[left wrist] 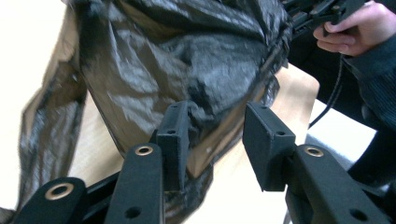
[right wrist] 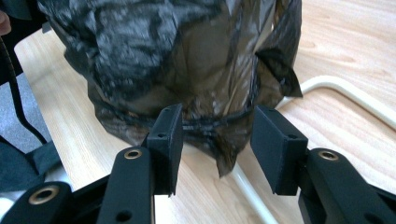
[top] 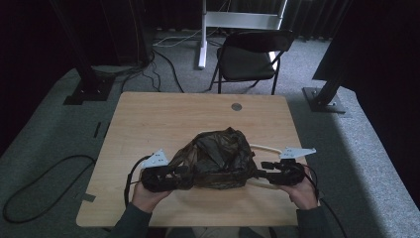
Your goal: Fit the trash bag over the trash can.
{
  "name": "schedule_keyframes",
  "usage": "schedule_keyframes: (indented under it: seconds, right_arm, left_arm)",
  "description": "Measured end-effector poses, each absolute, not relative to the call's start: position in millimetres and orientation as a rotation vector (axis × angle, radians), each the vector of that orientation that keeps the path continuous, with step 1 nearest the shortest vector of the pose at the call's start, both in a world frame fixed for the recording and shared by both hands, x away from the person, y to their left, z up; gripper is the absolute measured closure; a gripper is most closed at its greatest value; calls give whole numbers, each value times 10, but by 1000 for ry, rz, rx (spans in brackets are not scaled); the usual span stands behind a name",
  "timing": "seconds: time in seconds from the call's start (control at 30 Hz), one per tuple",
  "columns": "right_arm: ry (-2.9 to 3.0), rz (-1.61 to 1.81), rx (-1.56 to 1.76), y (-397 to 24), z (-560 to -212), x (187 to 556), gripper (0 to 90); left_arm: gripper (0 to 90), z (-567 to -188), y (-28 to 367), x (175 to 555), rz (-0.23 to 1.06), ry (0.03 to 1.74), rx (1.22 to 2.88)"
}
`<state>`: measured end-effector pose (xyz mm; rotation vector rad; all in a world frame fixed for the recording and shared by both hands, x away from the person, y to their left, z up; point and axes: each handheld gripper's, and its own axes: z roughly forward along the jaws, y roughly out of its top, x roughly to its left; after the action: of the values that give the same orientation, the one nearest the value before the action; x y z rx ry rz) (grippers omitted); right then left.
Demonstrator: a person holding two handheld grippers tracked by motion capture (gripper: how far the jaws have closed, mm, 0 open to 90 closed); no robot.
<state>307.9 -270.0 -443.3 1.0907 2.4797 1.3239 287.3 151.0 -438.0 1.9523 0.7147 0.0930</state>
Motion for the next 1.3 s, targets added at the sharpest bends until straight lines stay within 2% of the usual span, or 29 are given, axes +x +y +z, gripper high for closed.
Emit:
schedule_keyframes:
  seconds: [0.27,0.43,0.7,0.87,1.1,1.3]
  right_arm:
    - [2438,1366,1078,-2651,-4322,3118,534]
    - [2414,1401,1071,-2622,-4276,3153,534]
    - [2399,1421,1074,-2569,-4249,3200,534]
    - [2392,1409,1094,-2531,-4255,3238,538]
    - [2393,1426,1090,-2497,-4244,3258,541]
    - [2399,1425,1083,-2459,-4243,3278,548]
  left_arm:
    - [567,-4317,1419,2969,137,730,1949]
    - [507,-4284,1400,3047,159,750,1944]
    - [485,-4270,1352,3196,208,792,1935]
    - [425,-4277,1297,3277,235,823,1938]
    - [426,-4262,1230,3388,251,846,1926]
    - [511,-4283,1187,3486,252,884,1910]
